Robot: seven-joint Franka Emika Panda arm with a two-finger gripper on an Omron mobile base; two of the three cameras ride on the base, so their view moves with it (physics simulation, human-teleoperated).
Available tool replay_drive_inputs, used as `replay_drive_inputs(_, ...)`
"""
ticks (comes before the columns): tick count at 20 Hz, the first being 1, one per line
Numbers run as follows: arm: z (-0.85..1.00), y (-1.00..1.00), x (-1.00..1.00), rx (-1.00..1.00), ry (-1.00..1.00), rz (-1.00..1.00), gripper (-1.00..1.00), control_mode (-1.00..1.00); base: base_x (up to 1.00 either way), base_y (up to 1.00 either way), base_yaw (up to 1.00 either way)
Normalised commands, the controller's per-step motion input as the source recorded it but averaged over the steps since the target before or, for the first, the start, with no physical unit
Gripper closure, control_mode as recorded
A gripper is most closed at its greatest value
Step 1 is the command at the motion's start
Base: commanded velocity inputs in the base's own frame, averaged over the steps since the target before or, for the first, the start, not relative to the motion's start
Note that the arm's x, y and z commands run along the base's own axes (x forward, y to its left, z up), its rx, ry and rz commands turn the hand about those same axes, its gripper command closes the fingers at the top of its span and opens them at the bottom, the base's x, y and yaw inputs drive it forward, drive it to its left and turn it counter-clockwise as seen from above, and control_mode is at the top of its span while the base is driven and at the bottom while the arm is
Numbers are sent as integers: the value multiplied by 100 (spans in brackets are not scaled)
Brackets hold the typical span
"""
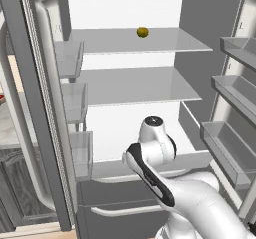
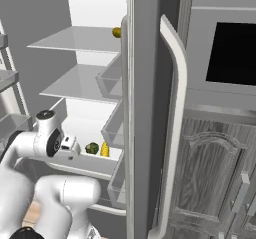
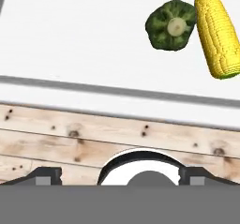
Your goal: Place the corn and broccoli inside the fridge drawer. Close the drawer after placing the vegetables.
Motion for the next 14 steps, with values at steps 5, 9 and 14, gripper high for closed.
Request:
replay_drive_inputs(5, -59, 25, 66, 0, 1, 0, -100, -100, 0, 0, 0)
replay_drive_inputs(9, -48, 19, 69, 0, 1, 0, -100, -100, 0, 0, 0)
replay_drive_inputs(14, -12, 7, 78, 3, 0, 0, -100, -100, 0, 0, 0)
